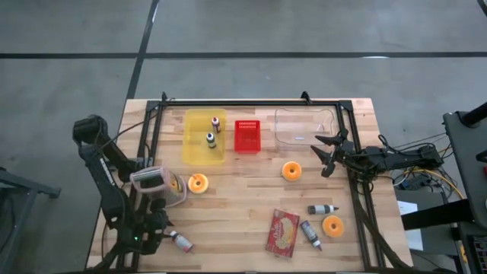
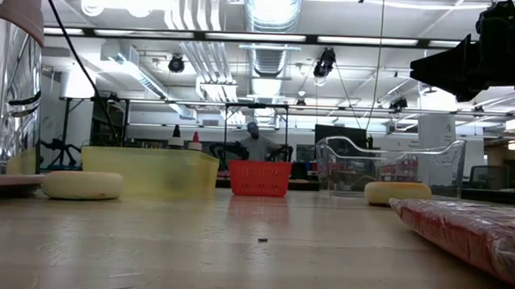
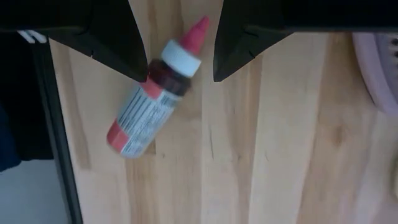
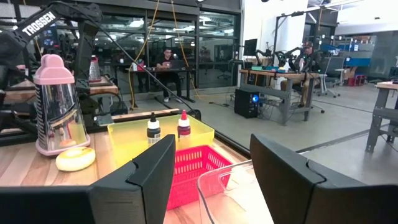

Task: Pick & Place Food Item
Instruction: Put the pink food coloring bottle into the yellow bin

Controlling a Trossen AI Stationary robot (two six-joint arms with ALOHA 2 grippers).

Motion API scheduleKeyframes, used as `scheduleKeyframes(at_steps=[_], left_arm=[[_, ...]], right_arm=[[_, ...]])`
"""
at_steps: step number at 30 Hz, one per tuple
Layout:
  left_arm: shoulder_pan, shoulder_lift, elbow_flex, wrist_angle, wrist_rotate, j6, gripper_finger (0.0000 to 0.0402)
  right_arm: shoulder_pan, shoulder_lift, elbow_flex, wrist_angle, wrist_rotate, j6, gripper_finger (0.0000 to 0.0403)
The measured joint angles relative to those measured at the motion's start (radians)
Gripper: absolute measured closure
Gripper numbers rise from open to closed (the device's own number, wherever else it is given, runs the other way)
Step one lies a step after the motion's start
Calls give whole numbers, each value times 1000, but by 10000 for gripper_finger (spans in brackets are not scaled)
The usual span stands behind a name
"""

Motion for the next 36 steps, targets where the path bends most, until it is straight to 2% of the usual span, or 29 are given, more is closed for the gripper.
scheduleKeyframes(at_steps=[7,14,36], left_arm=[[-26,0,-74,100,37,-21,211],[-57,0,-134,168,0,-21,211],[-58,0,-257,382,-65,14,211]], right_arm=[[0,0,0,0,0,0,199],[0,0,0,0,0,0,199],[0,0,0,0,0,0,199]])
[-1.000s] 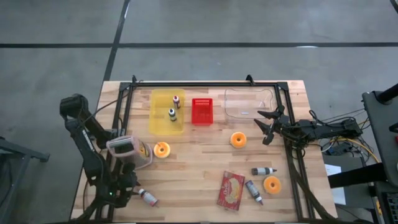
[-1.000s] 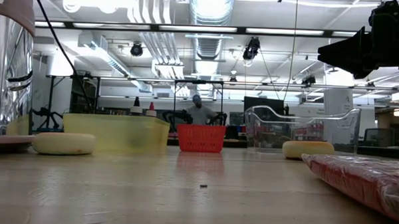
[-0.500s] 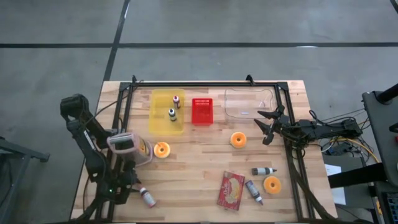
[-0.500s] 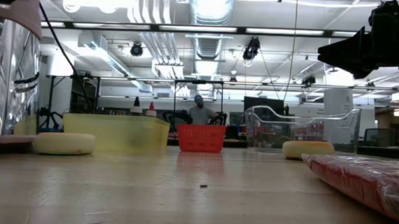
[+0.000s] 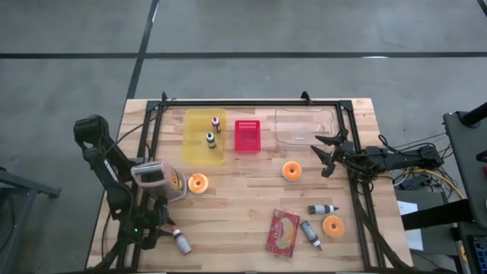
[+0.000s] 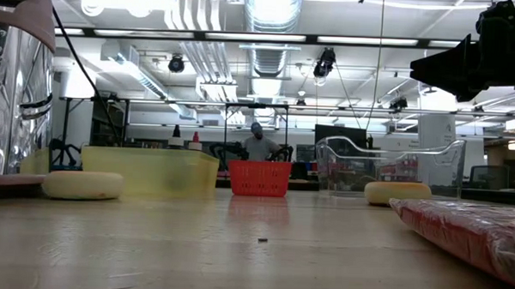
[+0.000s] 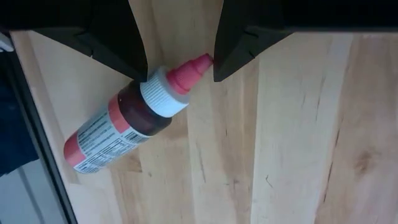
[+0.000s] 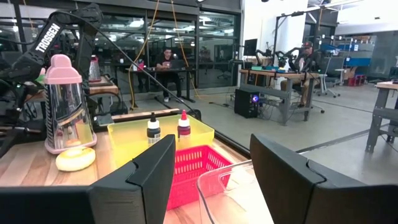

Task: Pick & Place Food Item
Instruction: Put the pink food coloring bottle into the yellow bin

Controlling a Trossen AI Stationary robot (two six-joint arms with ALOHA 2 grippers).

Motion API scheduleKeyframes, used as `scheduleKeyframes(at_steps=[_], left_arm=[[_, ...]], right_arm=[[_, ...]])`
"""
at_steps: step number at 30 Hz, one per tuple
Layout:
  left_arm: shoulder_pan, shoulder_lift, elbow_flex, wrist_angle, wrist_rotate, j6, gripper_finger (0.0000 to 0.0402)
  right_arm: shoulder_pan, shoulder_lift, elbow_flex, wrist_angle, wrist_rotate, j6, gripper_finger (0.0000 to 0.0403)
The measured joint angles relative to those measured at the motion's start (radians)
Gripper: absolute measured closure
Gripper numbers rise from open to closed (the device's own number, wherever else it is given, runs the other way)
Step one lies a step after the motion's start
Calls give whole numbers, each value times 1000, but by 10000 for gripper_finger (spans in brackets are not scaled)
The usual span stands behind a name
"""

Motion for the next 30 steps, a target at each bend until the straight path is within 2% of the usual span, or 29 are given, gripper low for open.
scheduleKeyframes(at_steps=[16,30], left_arm=[[28,158,52,70,-10,-8,211],[148,186,112,68,80,34,211]], right_arm=[[0,0,0,0,0,0,199],[0,0,0,0,0,0,199]])
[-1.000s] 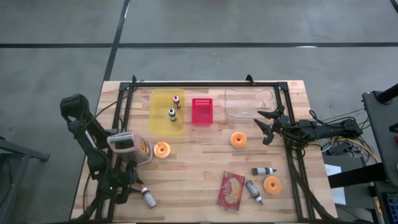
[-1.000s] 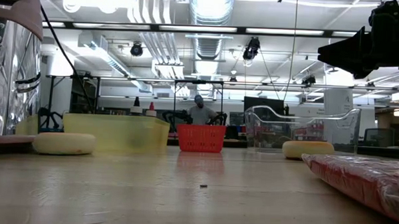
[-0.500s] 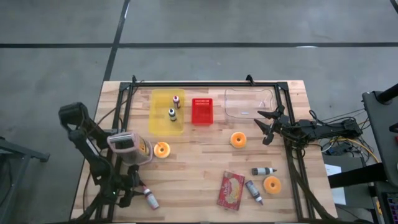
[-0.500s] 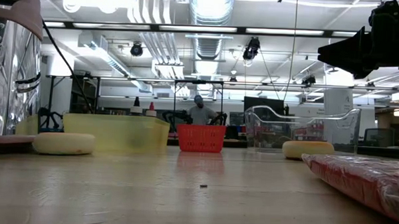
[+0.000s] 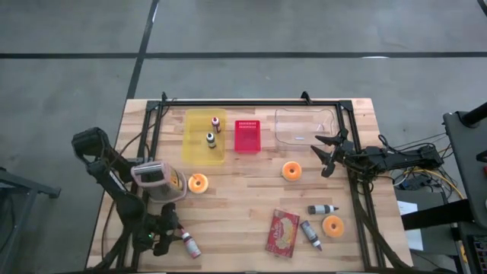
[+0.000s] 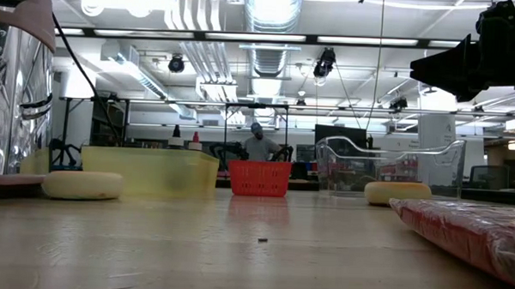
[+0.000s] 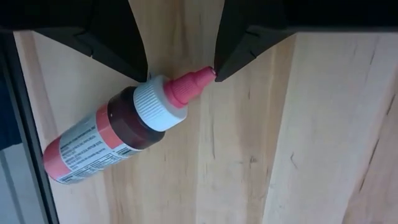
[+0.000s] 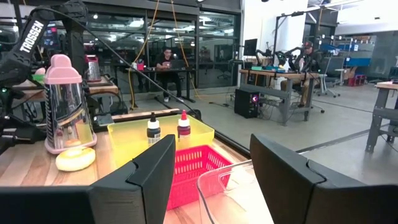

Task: Pick & Place Food Item
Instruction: Put the pink food coloring bottle into the yellow bin

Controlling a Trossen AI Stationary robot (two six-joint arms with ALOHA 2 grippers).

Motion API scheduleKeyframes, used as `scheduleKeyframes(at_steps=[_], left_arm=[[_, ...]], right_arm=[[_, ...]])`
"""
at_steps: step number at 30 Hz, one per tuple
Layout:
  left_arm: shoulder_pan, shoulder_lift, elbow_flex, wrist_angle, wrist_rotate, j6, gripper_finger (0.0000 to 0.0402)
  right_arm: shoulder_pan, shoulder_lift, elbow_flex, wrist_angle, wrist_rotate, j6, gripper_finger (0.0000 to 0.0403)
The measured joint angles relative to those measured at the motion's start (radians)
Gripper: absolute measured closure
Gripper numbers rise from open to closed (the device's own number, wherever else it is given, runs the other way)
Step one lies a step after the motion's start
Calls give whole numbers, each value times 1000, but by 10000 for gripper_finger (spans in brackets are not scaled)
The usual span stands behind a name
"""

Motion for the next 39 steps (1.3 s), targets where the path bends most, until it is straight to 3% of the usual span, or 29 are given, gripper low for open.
scheduleKeyframes(at_steps=[12,27,33,39], left_arm=[[136,81,102,-1,65,108,211],[223,138,172,-15,144,171,211],[252,136,180,-21,173,223,211],[252,83,178,-130,194,328,211]], right_arm=[[0,0,0,0,0,0,199],[0,0,0,0,0,0,199],[0,0,0,0,0,0,199],[0,0,0,0,0,0,199]])
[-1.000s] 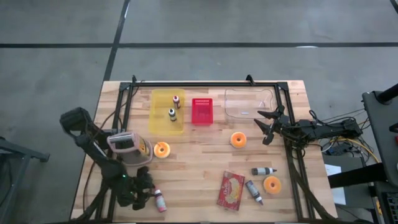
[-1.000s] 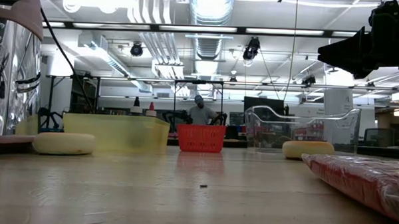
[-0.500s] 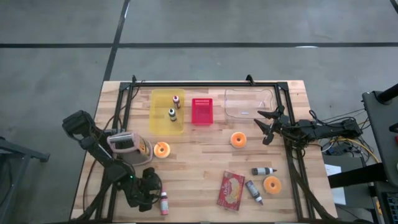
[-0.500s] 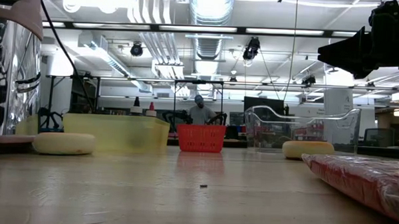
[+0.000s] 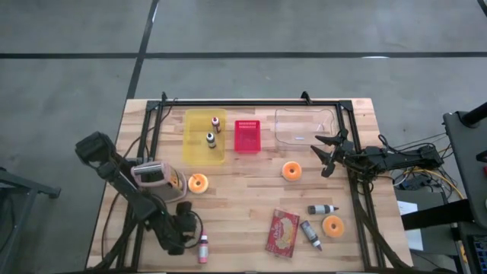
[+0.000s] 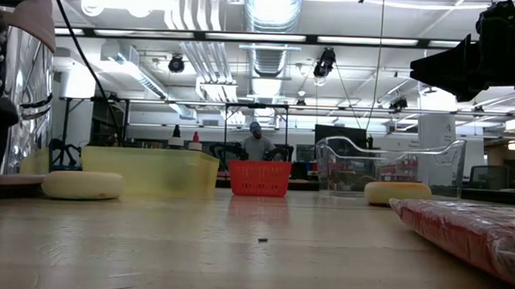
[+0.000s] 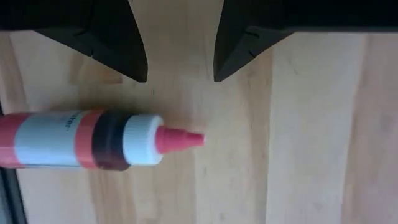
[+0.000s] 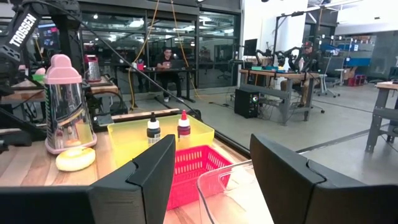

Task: Pick & Place Food Item
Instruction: Put the pink food coloring bottle into the yellow bin

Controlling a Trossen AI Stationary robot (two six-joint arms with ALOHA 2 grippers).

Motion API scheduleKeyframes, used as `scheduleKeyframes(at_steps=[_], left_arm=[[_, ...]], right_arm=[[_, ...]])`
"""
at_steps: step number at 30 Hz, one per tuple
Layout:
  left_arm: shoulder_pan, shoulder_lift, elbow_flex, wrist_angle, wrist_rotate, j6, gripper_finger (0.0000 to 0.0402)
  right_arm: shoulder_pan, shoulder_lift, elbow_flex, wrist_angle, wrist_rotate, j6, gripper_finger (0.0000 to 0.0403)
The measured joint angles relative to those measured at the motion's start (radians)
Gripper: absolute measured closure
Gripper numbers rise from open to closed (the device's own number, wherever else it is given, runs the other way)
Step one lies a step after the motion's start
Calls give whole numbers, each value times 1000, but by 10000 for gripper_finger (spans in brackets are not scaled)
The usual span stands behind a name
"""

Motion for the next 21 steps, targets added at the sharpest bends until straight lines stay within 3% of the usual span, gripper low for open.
scheduleKeyframes(at_steps=[12,15,21], left_arm=[[12,-158,-5,-51,-50,564,211],[50,-186,-4,-49,-56,645,211],[192,-192,-8,-18,146,722,211]], right_arm=[[0,0,0,0,0,0,199],[0,0,0,0,0,0,199],[0,0,0,0,0,0,199]])
